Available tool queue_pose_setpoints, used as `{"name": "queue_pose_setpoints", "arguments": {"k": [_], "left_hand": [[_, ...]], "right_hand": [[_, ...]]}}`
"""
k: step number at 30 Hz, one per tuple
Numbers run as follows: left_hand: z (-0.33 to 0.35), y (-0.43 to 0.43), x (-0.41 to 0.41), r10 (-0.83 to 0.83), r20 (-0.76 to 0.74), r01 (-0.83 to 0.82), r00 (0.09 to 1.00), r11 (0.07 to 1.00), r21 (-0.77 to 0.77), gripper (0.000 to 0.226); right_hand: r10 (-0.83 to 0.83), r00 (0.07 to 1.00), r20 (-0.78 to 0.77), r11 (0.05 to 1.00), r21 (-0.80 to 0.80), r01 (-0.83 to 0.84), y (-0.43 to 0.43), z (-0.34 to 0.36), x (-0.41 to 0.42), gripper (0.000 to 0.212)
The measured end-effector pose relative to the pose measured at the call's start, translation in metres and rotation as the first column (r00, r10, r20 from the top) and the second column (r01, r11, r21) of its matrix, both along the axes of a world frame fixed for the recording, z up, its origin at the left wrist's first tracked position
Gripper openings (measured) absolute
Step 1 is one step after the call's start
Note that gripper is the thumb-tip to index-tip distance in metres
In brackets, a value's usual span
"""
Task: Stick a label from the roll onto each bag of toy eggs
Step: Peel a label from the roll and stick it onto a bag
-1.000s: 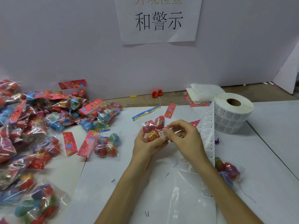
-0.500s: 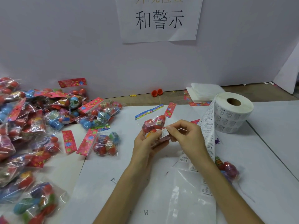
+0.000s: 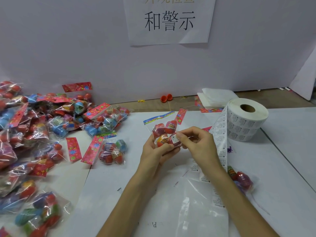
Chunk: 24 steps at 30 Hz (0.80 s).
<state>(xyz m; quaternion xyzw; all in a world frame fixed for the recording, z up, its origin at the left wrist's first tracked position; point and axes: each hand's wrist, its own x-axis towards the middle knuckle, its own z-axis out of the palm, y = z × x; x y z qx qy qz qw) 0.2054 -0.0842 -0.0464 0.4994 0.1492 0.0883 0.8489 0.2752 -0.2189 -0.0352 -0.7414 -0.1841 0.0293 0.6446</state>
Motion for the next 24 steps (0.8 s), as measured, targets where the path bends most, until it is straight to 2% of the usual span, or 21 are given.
{"name": "queue_pose_setpoints", "arguments": {"k": [3, 11, 15, 24], "left_hand": [[0.0012, -0.0006, -0.0001, -0.009, 0.007, 0.009, 1.000, 1.000, -0.006, 0.064], [-0.0012, -0.0071, -0.0027, 0.071, 0.016, -0.071, 0.997, 0.997, 0.008, 0.033], [-0.0033, -0.0087, -0.0009, 0.121, -0.029, -0.122, 0.992, 0.992, -0.027, 0.031], [-0.0069, -0.0080, 0.0012, 0.150, -0.056, -0.149, 0.987, 0.989, 0.021, 0.030]], "right_hand": [[-0.009, 1.000, 0.012, 1.000, 0.003, 0.009, -0.0004, 0.0001, 0.0003, 0.005], [0.011, 0.998, 0.055, 1.000, -0.009, -0.011, 0.0017, -0.0018, -0.0008, 0.007], [0.019, 0.997, 0.074, 0.999, -0.041, -0.016, 0.0027, -0.0017, -0.0023, 0.008], [0.054, 0.993, 0.110, 0.994, -0.097, -0.043, 0.0048, -0.0019, -0.0039, 0.012]]}}
